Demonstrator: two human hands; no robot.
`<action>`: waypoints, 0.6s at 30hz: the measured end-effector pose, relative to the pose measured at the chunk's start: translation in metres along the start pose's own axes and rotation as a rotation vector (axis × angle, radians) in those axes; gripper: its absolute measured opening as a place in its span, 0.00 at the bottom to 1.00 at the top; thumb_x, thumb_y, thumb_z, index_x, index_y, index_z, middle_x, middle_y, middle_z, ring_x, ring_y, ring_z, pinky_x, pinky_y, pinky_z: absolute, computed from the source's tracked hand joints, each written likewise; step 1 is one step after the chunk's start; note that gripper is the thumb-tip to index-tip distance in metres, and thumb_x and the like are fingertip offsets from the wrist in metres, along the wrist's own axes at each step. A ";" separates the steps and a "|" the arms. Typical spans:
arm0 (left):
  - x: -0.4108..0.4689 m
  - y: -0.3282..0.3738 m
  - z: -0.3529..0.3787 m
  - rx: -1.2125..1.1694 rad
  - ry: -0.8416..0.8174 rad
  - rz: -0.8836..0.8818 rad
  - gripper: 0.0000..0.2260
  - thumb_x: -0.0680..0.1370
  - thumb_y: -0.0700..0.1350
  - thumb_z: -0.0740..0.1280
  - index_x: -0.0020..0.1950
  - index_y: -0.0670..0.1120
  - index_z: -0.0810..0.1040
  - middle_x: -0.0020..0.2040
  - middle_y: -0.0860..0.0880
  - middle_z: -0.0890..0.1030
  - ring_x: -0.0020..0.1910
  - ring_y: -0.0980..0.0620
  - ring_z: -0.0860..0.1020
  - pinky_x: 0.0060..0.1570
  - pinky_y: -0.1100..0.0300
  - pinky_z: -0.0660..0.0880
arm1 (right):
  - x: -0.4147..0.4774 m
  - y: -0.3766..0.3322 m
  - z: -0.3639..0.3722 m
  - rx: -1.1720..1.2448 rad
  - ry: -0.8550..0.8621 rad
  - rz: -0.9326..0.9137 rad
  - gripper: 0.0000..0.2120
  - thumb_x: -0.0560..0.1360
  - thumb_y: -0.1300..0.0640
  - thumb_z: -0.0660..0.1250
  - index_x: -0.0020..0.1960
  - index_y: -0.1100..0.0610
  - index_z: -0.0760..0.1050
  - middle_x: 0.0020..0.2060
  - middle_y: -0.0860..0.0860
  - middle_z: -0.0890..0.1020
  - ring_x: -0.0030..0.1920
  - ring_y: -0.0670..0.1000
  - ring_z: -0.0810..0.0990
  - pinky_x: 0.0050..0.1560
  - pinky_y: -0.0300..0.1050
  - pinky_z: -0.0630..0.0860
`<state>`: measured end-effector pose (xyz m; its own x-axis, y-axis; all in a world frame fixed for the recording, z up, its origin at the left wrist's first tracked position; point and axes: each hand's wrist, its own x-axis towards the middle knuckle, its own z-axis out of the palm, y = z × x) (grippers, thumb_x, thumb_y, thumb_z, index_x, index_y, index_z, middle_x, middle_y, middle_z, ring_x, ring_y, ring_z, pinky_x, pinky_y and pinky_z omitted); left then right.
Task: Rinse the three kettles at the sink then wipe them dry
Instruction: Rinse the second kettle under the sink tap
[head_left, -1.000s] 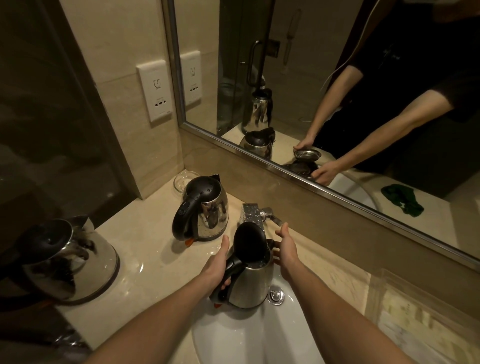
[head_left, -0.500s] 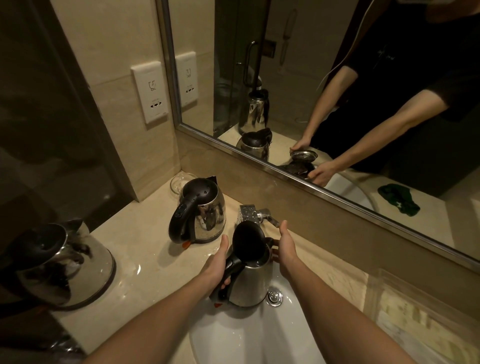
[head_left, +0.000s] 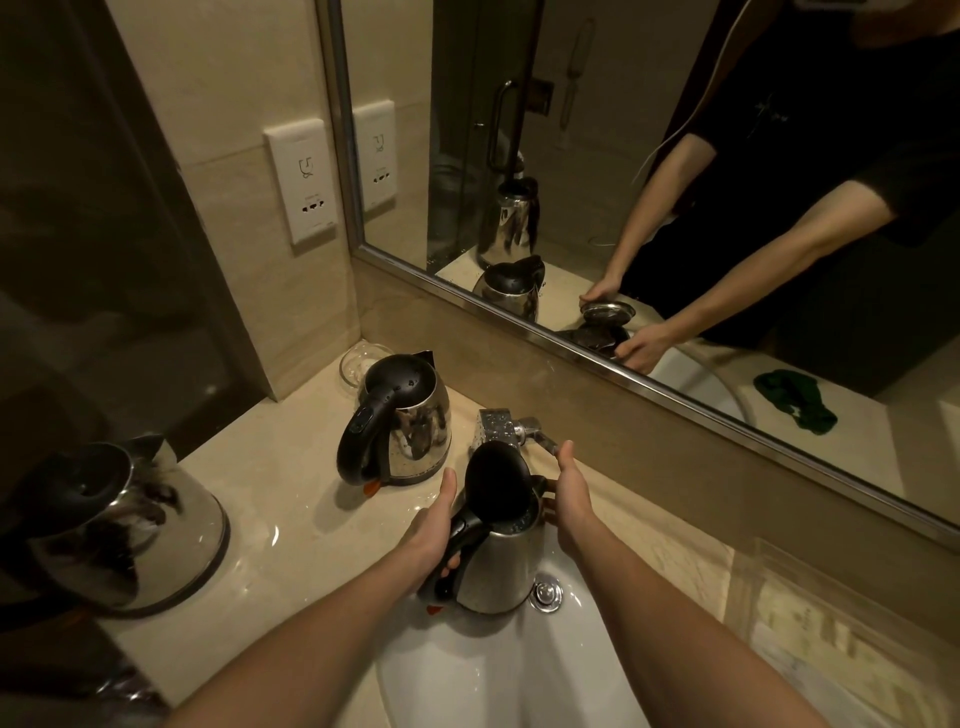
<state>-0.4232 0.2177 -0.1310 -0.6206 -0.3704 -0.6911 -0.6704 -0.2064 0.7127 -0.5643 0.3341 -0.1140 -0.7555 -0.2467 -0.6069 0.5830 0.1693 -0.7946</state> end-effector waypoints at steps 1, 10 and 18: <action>-0.001 0.000 0.000 0.001 -0.001 0.001 0.41 0.72 0.78 0.42 0.38 0.44 0.77 0.24 0.47 0.72 0.23 0.51 0.71 0.30 0.59 0.70 | 0.000 0.000 0.000 0.002 0.000 0.001 0.33 0.79 0.33 0.49 0.75 0.54 0.63 0.67 0.60 0.73 0.67 0.60 0.70 0.70 0.56 0.65; -0.007 0.000 -0.005 0.006 0.009 0.003 0.39 0.75 0.75 0.42 0.37 0.45 0.76 0.24 0.47 0.72 0.23 0.51 0.72 0.31 0.59 0.70 | -0.009 0.001 0.004 -0.025 0.016 -0.009 0.34 0.78 0.32 0.49 0.76 0.52 0.62 0.67 0.59 0.73 0.66 0.60 0.71 0.69 0.59 0.66; -0.007 -0.004 -0.006 0.021 0.003 0.012 0.45 0.69 0.80 0.42 0.45 0.44 0.81 0.24 0.47 0.72 0.23 0.51 0.72 0.31 0.59 0.70 | -0.017 0.005 0.009 -0.052 0.004 -0.020 0.36 0.75 0.28 0.48 0.76 0.48 0.62 0.71 0.58 0.69 0.70 0.60 0.67 0.71 0.61 0.62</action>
<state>-0.4140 0.2158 -0.1283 -0.6274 -0.3755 -0.6822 -0.6712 -0.1833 0.7182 -0.5464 0.3308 -0.1075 -0.7680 -0.2467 -0.5910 0.5517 0.2138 -0.8062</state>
